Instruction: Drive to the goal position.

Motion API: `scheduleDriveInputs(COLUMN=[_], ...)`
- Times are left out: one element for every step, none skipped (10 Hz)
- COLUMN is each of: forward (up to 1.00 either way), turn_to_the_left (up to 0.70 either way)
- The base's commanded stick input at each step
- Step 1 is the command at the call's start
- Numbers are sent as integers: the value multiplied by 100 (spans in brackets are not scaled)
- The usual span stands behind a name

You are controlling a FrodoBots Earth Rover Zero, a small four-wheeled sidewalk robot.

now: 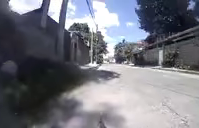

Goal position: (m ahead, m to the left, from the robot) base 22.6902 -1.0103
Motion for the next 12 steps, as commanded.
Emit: scheduleDriveInputs(forward=[70,70,70,70,70,70,70,70,70,70,70,70], turn_to_the_left=[-1,0,0,0,0,0,0,0,0,0,0,-3])
